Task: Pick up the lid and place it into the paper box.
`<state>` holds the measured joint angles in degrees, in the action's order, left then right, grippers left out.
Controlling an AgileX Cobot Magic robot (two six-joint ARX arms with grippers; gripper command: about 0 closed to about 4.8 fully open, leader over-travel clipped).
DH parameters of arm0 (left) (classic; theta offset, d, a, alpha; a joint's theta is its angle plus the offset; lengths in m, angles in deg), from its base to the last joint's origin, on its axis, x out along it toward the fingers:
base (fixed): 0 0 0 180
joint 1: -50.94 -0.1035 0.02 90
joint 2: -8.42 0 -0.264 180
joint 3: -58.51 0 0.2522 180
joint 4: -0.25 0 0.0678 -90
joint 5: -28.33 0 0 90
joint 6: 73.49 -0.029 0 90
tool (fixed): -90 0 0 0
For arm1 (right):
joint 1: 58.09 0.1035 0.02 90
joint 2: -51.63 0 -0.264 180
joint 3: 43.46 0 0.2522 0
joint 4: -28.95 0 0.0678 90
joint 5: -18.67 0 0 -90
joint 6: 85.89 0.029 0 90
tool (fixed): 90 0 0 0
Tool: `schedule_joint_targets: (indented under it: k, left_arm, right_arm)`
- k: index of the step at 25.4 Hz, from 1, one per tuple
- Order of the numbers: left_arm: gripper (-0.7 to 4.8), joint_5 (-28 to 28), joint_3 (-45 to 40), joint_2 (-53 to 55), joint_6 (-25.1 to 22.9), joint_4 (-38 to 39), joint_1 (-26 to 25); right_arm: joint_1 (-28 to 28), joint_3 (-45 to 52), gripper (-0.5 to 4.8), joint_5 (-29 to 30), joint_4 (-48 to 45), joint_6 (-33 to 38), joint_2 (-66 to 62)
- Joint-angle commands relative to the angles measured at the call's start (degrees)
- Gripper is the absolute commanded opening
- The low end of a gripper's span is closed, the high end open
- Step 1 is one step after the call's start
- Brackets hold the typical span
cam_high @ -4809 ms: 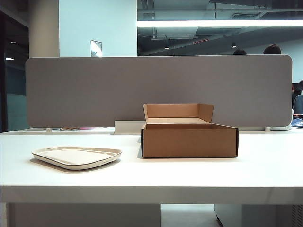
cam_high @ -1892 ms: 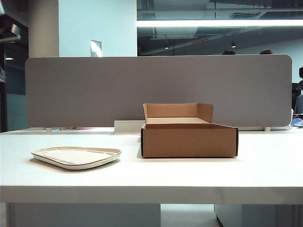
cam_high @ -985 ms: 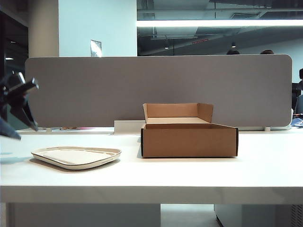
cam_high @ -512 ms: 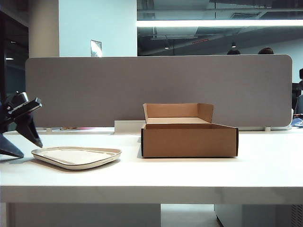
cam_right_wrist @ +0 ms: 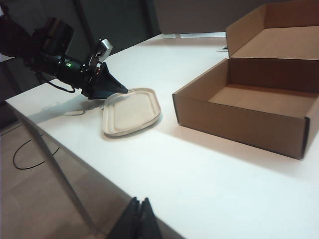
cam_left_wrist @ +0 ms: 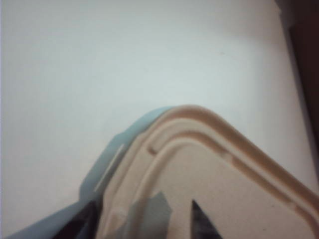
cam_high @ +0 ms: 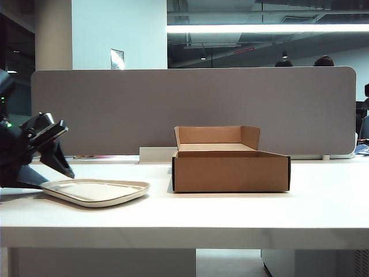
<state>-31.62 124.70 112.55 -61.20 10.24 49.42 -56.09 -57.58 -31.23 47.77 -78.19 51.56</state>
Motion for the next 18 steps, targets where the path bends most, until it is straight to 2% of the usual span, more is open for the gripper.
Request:
schedule_joint_targets:
  k: [1,2,3,4,6,8,14,18]
  left_arm:
    - [2.24,-0.37,-1.09,1.31,0.17,7.37,1.2]
    - [1.42,-0.35,-1.09,1.31,0.17,7.39,1.27]
    - [0.83,-0.35,-1.09,1.31,0.17,7.43,1.27]
    - [0.48,-0.35,-1.09,1.31,0.17,7.52,1.27]
    - [0.14,-0.35,-1.07,1.31,0.17,7.52,1.27]
    - [-0.07,-0.33,-1.09,1.27,0.17,7.52,1.27]
    - [-0.06,-0.28,-1.05,-0.02,0.17,7.87,0.9]
    - [-0.06,-0.9,-1.03,-5.03,0.15,7.45,-0.44]
  right_arm:
    - [0.0,0.35,-0.05,-0.33,-0.48,0.02,0.11]
    - [0.02,0.35,-0.05,-0.33,-0.48,0.02,0.11]
    - [0.02,0.35,-0.05,-0.33,-0.48,0.0,0.11]
    - [0.02,0.35,-0.05,-0.33,-0.48,0.0,0.11]
    - [0.02,0.35,-0.05,-0.33,-0.48,0.02,0.11]
    - [0.02,0.35,-0.05,-0.33,-0.48,0.02,0.11]
    - [0.02,0.35,-0.05,-0.31,-0.48,0.02,0.11]
    - [0.02,0.35,-0.05,-0.31,-0.48,0.02,0.11]
